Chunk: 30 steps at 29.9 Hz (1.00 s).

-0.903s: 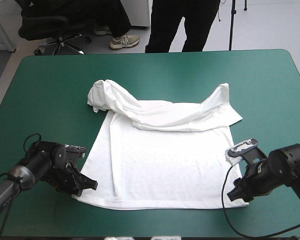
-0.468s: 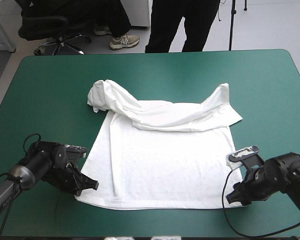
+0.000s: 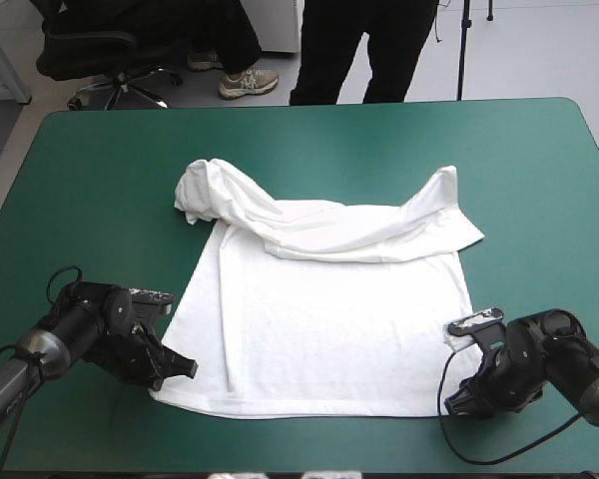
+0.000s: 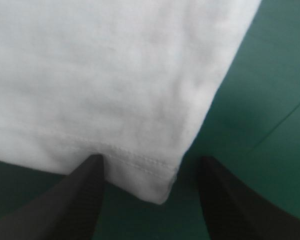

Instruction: Fold the cloth

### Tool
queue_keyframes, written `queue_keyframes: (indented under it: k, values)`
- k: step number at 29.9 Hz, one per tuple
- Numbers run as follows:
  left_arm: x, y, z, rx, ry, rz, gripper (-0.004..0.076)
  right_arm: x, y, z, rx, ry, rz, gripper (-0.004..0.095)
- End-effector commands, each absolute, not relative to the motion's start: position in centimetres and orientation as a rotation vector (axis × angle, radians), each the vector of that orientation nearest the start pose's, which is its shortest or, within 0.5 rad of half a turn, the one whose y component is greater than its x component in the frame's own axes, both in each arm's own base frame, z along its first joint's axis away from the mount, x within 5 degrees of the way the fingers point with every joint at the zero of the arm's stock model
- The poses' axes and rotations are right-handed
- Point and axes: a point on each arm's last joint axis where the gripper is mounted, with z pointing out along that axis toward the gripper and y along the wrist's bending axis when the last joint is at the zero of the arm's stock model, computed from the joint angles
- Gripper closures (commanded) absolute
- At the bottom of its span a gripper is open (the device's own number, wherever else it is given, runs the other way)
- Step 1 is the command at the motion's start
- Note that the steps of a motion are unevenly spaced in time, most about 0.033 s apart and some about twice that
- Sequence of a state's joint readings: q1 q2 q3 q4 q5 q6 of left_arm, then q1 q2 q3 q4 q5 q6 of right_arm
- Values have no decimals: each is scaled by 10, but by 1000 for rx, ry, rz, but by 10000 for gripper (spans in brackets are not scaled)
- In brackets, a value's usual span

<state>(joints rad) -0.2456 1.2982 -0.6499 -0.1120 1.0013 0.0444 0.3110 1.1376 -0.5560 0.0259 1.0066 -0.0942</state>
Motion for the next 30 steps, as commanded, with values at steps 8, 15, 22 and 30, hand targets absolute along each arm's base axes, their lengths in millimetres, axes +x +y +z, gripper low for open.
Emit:
queue_keyframes:
  k: [8, 15, 22, 30]
  values:
    - [181, -60, 203, 286, 3086, -237, 741, 143, 49, 197, -607, 3015, 58, 763]
    - [182, -60, 219, 309, 3011, -244, 741, 147, 50, 214, -612, 2990, 51, 925]
    - [186, -59, 272, 326, 2887, -232, 741, 170, 56, 289, -586, 2791, 59, 925]
    - [183, -60, 378, 337, 2606, -284, 741, 179, 56, 401, -529, 2496, 58, 925]
